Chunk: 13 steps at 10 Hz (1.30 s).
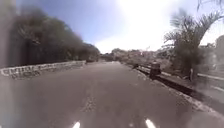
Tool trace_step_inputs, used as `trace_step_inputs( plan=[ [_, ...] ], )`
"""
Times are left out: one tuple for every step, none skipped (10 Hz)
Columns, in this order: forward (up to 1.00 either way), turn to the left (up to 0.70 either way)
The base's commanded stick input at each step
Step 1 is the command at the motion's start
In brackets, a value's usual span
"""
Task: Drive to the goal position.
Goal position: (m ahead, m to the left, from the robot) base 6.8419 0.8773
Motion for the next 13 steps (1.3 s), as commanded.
trace_step_inputs(
  plan=[
    [0.5, -0.01],
    [0.5, -0.21],
    [0.5, -0.42],
    [0.5, -0.5],
    [0.5, -0.5],
    [0.5, -0.47],
    [0.5, -0.27],
    [0.5, -0.07],
    [0.5, 0.0],
    [0.5, 0.0],
    [0.5, -0.05],
    [0.5, -0.25],
    [0.5, -0.45]
  ],
)
